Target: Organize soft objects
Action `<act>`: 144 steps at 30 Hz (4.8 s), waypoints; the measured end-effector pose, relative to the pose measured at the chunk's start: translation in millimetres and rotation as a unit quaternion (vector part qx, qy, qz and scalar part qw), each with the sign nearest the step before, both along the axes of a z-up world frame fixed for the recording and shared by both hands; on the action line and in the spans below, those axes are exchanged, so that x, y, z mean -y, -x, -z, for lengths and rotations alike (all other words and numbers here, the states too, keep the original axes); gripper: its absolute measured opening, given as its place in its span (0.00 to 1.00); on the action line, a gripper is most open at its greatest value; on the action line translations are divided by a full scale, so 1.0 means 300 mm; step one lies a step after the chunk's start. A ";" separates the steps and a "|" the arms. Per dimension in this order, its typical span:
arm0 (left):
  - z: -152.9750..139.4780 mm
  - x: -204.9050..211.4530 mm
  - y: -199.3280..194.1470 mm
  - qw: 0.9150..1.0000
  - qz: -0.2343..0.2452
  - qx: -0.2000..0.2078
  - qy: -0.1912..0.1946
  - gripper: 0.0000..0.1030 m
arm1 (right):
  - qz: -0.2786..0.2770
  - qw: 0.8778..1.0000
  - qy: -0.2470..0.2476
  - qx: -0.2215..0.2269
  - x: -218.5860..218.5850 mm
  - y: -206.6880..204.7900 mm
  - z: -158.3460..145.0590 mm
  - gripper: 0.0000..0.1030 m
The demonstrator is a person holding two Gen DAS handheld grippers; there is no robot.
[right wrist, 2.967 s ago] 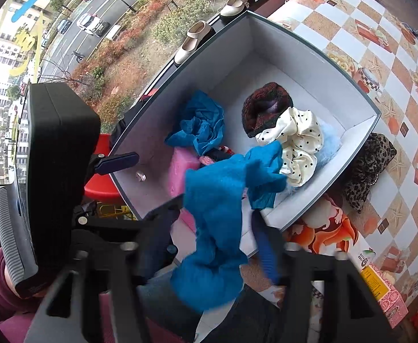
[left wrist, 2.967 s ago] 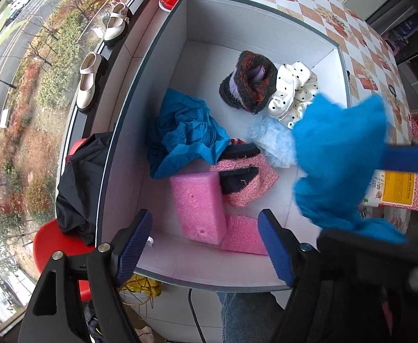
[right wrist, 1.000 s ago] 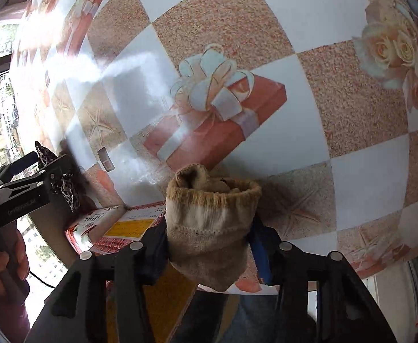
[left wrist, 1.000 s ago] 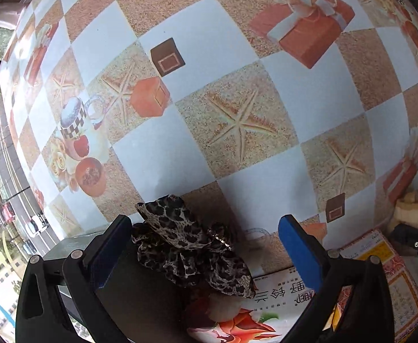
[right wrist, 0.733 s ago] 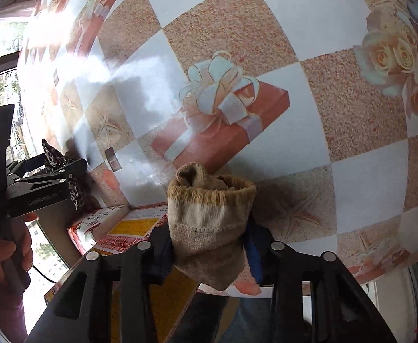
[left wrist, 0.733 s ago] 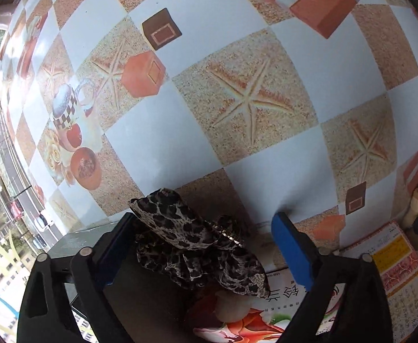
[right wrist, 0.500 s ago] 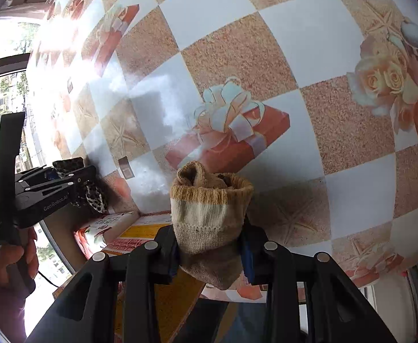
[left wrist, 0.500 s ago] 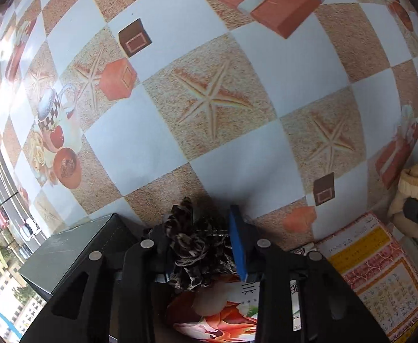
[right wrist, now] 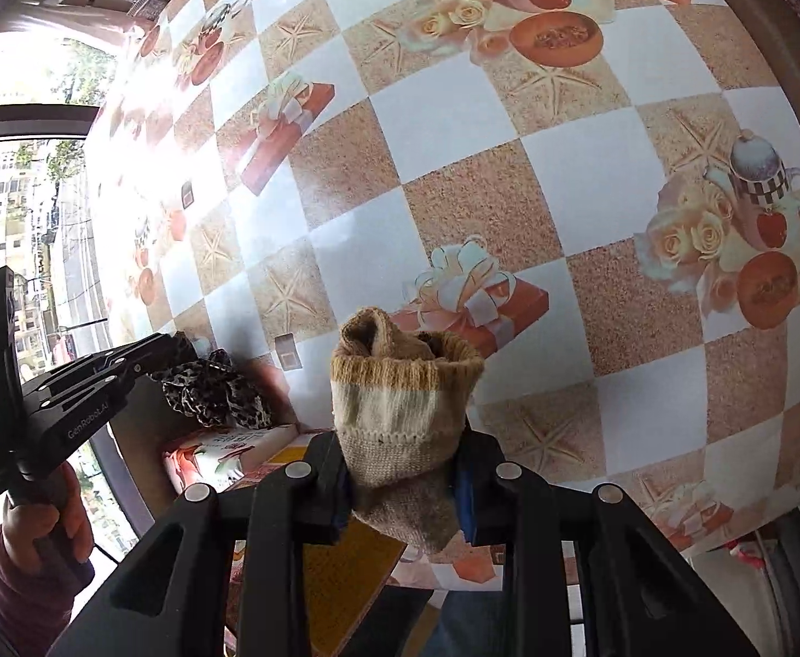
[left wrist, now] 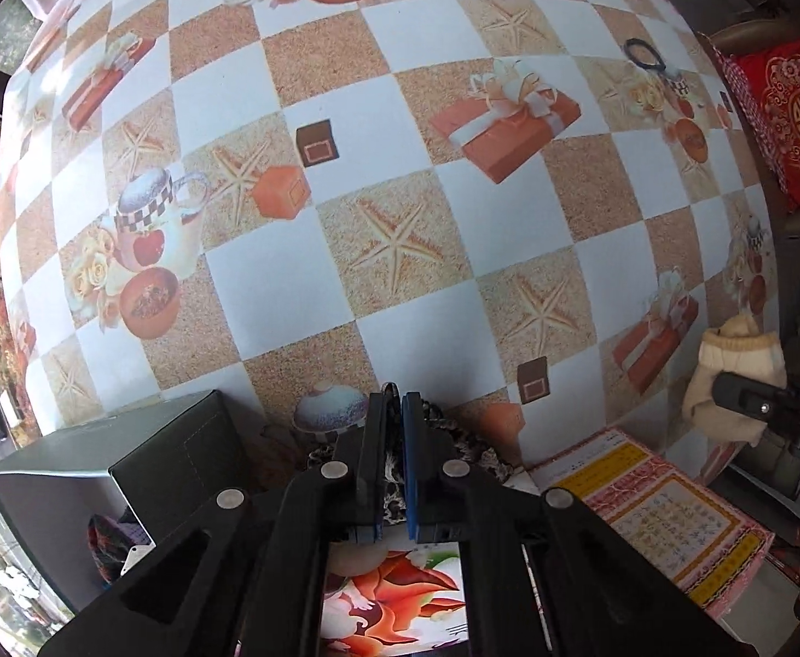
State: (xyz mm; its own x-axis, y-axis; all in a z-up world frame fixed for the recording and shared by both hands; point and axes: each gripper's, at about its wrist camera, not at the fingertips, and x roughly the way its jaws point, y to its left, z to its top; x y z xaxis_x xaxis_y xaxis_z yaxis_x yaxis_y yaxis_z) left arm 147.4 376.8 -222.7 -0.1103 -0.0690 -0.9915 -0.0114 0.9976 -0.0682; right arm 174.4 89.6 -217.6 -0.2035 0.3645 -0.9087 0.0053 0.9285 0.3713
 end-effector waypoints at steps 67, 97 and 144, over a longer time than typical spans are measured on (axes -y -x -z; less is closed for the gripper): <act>-0.412 -0.029 0.433 0.981 -0.086 0.145 0.095 0.27 | -0.156 0.979 -0.014 0.130 -0.390 0.376 -0.499 0.30; -0.304 -0.502 0.844 0.949 -0.286 0.128 0.030 0.75 | -0.376 0.911 0.014 0.170 -1.114 0.597 -0.425 0.97; -0.345 -0.532 0.921 0.950 -0.264 0.167 0.012 0.79 | -0.369 0.908 0.055 0.189 -1.151 0.684 -0.465 0.97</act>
